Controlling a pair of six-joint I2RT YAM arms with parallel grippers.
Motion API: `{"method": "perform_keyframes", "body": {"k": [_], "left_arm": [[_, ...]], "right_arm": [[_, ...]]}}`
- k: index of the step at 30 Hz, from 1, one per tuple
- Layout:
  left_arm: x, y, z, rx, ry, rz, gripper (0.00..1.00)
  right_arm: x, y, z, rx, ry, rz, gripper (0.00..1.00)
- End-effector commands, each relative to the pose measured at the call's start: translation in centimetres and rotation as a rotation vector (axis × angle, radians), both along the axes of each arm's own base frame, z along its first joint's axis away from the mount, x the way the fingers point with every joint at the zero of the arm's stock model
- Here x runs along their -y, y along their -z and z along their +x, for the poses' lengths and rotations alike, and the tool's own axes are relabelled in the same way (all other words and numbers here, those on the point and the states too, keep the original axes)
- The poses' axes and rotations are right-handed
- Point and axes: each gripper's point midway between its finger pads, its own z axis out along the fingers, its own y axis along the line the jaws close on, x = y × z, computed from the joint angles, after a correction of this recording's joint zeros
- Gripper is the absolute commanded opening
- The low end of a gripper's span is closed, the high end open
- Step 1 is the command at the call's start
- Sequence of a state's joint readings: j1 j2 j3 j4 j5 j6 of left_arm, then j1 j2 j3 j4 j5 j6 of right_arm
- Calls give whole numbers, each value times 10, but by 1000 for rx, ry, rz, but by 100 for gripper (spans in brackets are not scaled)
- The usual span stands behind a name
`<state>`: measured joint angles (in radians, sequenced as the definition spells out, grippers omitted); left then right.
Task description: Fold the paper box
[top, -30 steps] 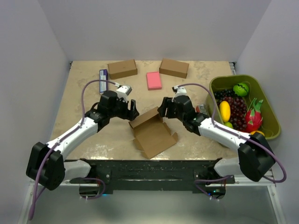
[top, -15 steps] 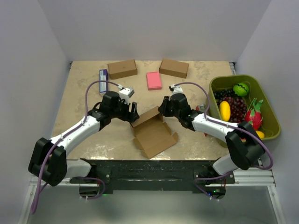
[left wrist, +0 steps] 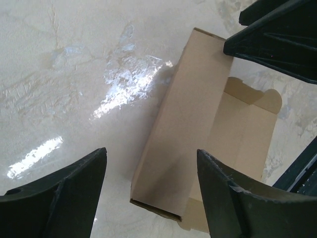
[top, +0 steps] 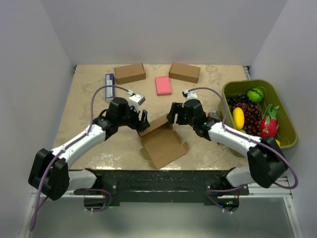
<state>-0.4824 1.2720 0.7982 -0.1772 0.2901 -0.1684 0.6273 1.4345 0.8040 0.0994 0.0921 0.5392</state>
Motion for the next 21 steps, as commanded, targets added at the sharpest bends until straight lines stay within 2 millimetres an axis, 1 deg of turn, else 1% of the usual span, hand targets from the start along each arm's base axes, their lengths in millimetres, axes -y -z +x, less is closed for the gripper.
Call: {"method": "perform_keyframes", "body": {"k": [1,2,3,4,5,6,7,8,9,10,11,12,13,14,15,16,17,18,19,21], "left_arm": [[17,-35,3,155,81,-14,78],[20,-37,3,178,89,13,78],[23,-46,6,194,89,20,79],[25,-48,7,203,91,28,79],[26,-53,10,209,83,28,79],[29,-64,15,224,76,13,79],[30,-68,18,226,67,9,79],[31,-72,21,226,49,-1,80],[33,-83,25,244,39,-20,80],[34,-85,27,245,32,-27,81],[33,-88,29,246,19,-44,82],[34,-89,31,260,12,-58,82],[31,-90,31,264,5,-68,83],[30,-89,31,265,-3,-78,84],[27,-82,30,256,-9,-76,84],[25,-81,29,250,-13,-73,85],[22,-78,29,245,-18,-60,85],[20,-75,28,238,-22,-51,85],[18,-74,28,236,-26,-47,85],[18,-73,25,232,-21,-49,85]], "right_arm": [[16,-50,-1,64,37,-21,82],[23,-48,-9,40,39,-39,84],[26,-46,-14,24,44,-48,85],[31,-42,-19,5,54,-59,86],[40,-26,-30,-54,64,-94,86],[46,-23,-37,-70,73,-103,86],[52,-17,-43,-92,84,-119,86],[62,-1,-58,-153,98,-148,85],[67,-1,-66,-164,103,-146,85],[77,12,-81,-214,109,-175,85],[80,15,-89,-243,125,-160,84],[82,9,-96,-242,129,-130,83],[86,13,-107,-272,132,-124,83],[84,20,-120,-325,134,-82,82],[84,20,-127,-341,136,-48,80],[82,15,-134,-339,131,5,79],[82,24,-144,-378,154,50,78],[78,26,-150,-396,145,88,77],[80,32,-155,-396,153,113,76],[82,39,-159,-413,182,146,74]]}}
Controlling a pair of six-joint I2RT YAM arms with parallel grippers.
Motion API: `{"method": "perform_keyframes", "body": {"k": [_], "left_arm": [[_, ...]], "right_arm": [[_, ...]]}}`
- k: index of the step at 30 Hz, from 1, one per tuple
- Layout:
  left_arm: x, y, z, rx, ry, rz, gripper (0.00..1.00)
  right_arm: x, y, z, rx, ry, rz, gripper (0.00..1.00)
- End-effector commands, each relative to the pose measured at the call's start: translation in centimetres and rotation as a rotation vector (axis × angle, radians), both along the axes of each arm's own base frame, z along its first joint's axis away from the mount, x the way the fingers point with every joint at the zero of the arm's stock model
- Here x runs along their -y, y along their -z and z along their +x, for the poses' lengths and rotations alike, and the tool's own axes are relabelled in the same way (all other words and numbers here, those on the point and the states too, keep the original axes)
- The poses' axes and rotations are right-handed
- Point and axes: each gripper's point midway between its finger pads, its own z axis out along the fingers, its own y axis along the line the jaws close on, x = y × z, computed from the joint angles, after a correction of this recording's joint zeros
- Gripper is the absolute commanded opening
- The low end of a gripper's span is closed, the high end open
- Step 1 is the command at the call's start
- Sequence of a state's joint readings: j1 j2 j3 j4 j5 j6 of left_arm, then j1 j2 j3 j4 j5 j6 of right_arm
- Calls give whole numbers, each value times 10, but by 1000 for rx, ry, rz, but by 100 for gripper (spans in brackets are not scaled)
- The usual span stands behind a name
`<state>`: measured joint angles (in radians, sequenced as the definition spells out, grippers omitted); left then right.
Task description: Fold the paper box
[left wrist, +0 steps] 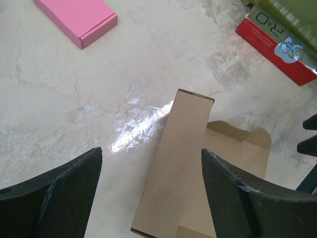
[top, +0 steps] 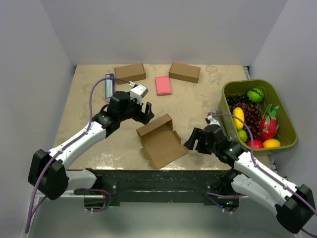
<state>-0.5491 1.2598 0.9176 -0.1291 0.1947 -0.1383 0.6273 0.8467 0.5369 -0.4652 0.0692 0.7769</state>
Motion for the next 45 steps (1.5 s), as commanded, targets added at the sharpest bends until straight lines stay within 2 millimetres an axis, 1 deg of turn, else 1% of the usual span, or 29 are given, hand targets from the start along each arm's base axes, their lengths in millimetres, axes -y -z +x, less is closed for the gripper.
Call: {"method": "perform_keyframes", "body": {"k": [1,3,4,6,12,15,16,21,27,28,29,30,31,32,34,35,37,39,40,43,44,45], "left_arm": [[-4,-12,0,33,-19,-28,85],[-4,-11,-2,29,-17,-33,86],[-4,-10,-2,25,-18,-32,86],[-5,-8,-3,17,-17,-30,86],[-4,-6,-4,12,-15,-29,86],[-4,-5,-4,9,-15,-30,86],[-3,-5,-4,9,-13,-31,86],[-3,-3,-4,0,-11,-29,86],[-2,-3,-4,2,-8,-30,87],[-2,-3,-5,2,-3,-30,86],[-2,-3,-4,2,-3,-31,86],[-2,-4,-5,5,0,-32,87],[-1,-5,-6,8,5,-31,86],[-1,-5,-7,13,13,-31,87],[1,-11,-9,35,32,-36,86],[2,-14,-10,46,42,-38,87],[5,-21,-14,79,72,-35,86],[8,-28,-19,104,97,-35,87],[12,-29,-24,115,120,-30,86],[18,-38,-33,153,166,-32,86],[21,-39,-37,157,182,-35,86],[23,-45,-42,173,206,-44,87]], "right_arm": [[-3,22,-22,-102,70,122,72],[-1,28,-22,-92,74,118,69],[0,32,-21,-86,77,117,65],[3,41,-23,-92,65,83,64],[6,56,-15,-71,30,11,58],[6,60,-11,-55,15,-10,58],[4,57,-7,-34,11,-4,57],[-2,59,3,11,-18,-4,56],[-12,61,15,35,-66,-19,50],[-15,59,18,42,-80,-24,47],[-15,62,18,28,-86,-37,45],[-17,62,20,28,-94,-39,43],[-19,59,21,31,-112,-45,42],[-20,59,22,27,-119,-49,35],[-21,52,22,21,-135,-63,26],[-21,50,21,13,-142,-67,18],[-23,33,24,14,-157,-74,13],[-24,22,25,5,-173,-87,9],[-26,8,27,-3,-183,-101,8],[-23,-11,30,-59,-183,-162,7],[-22,-16,31,-71,-183,-180,7],[-22,-17,31,-90,-188,-196,6]]}}
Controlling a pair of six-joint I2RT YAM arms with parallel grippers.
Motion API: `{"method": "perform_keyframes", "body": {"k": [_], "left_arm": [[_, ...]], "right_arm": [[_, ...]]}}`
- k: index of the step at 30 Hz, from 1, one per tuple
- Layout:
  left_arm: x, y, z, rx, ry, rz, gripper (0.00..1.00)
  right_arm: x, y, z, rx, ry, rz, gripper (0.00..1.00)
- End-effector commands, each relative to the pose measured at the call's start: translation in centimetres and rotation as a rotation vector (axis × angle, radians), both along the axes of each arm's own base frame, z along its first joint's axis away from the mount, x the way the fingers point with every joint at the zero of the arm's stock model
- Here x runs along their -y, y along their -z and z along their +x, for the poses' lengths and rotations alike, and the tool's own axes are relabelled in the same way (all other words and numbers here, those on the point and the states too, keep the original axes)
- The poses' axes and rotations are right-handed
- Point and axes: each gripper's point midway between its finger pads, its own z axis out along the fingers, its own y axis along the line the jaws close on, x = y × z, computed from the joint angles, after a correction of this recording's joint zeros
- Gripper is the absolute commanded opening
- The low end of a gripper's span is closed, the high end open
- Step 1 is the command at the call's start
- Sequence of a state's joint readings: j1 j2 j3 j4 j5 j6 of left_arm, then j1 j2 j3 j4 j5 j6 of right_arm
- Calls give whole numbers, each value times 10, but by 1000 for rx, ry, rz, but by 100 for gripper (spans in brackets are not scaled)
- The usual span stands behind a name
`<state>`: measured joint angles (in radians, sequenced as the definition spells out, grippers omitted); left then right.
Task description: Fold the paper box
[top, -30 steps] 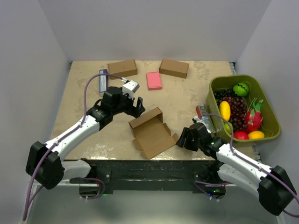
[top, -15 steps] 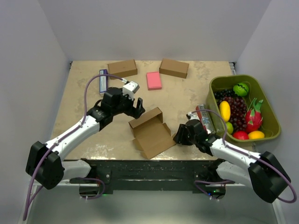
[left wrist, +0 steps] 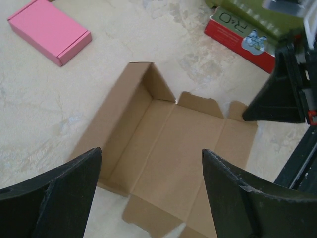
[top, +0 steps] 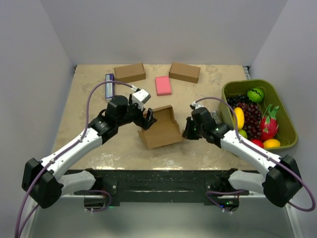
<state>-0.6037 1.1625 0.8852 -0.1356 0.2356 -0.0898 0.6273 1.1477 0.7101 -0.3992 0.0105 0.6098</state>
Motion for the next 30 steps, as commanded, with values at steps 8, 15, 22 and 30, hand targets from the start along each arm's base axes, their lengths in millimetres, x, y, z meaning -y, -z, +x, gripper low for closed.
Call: {"method": "perform_keyframes", "body": {"k": [8,15,22,30], "left_arm": [[54,-22,-78,104,471,-35,87],[69,1,-100,78,552,63,87],[63,18,-82,122,418,188,87],[66,33,-81,113,395,239,88]], "right_arm": [[-9,-45,3,-146,-83,-103,3],[-18,-65,13,-195,-119,-92,2],[-17,-74,20,-226,-162,-96,3],[-18,-78,24,-231,-163,-75,3]]}}
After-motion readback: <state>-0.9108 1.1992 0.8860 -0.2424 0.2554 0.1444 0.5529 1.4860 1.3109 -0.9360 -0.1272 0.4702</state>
